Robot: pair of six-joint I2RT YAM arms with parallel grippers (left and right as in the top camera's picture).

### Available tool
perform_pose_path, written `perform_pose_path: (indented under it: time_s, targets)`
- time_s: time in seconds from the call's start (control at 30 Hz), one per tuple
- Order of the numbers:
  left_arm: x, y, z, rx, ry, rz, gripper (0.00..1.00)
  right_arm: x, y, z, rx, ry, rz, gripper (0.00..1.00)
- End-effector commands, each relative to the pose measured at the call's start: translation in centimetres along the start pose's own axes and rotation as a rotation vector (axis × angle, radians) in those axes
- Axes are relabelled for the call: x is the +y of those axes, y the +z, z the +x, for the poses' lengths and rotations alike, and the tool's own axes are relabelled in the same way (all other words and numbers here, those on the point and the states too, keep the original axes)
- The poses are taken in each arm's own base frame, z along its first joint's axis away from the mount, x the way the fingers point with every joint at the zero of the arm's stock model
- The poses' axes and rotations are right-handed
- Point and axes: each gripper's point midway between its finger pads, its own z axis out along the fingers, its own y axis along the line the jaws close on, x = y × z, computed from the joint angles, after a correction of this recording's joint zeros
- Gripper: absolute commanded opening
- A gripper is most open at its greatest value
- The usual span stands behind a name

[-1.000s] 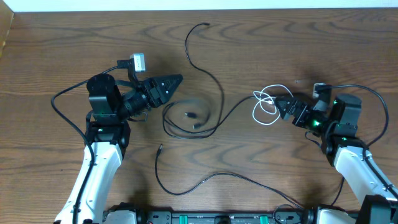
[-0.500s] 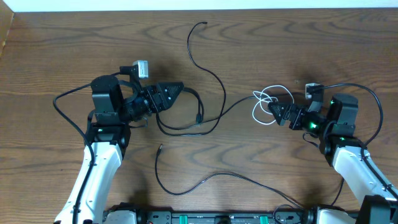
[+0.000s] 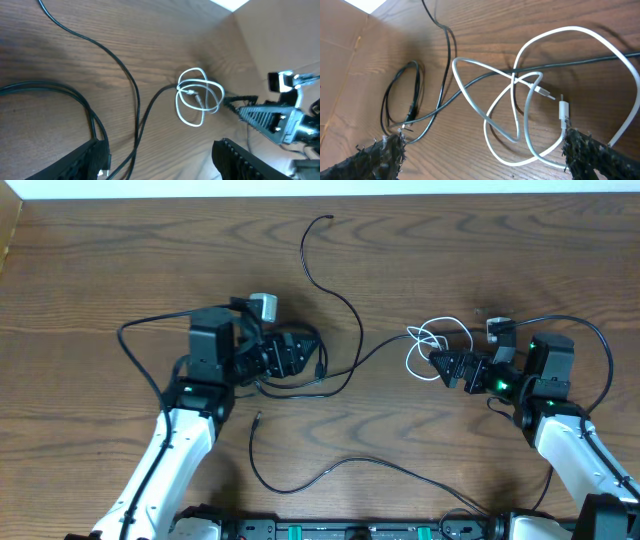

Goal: Untangle cables

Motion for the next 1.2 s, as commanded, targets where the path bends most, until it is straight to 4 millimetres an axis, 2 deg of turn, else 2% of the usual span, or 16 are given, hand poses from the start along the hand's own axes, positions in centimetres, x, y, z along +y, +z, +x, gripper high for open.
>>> perform_pose_path:
  time_s: [0.0, 0.27, 0.47, 0.57, 0.63, 0.7, 0.77, 0.9, 1.0, 1.17]
  targets:
    - [1.6, 1.1, 0.2, -0.006, 0.07, -0.133, 0.72, 0.0, 0.3, 0.2, 0.005, -0.046, 0.028, 0.98]
    - [3.0, 4.1, 3.6, 0.111, 0.057, -0.182, 0.72, -0.2, 2.1, 1.6, 0.048, -0.145, 0.136, 0.91]
    - [4.9, 5.6, 5.8, 0.19, 0.017, -0.211, 0.71, -2.0, 3.1, 2.7, 0.085, -0.154, 0.245, 0.79]
    - [5.0, 5.7, 5.9, 0.196, 0.014, -0.214, 0.71, -2.7, 3.5, 3.1, 0.097, -0.147, 0.26, 0.75]
    - [5.0, 5.7, 5.9, 0.195, 0.014, -0.214, 0.72, -3.0, 3.8, 3.4, 0.106, -0.143, 0.26, 0.58]
    - [5.1, 5.6, 6.0, 0.198, 0.012, -0.215, 0.71, -3.2, 4.1, 3.6, 0.112, -0.14, 0.26, 0.27]
    - [5.1, 5.6, 6.1, 0.202, 0.01, -0.216, 0.71, -3.0, 4.4, 3.7, 0.116, -0.14, 0.241, 0.01]
    - [5.2, 5.6, 6.3, 0.208, 0.007, -0.219, 0.71, 0.6, 4.6, 3.0, 0.095, -0.164, 0.049, 0.01]
    - [5.2, 5.5, 6.3, 0.211, 0.006, -0.22, 0.71, 4.9, 3.6, 0.8, 0.02, -0.174, -0.127, 0.01]
    - [5.3, 5.5, 6.6, 0.22, 0.0, -0.224, 0.71, 11.9, -0.7, -4.1, -0.176, -0.257, -0.336, 0.01]
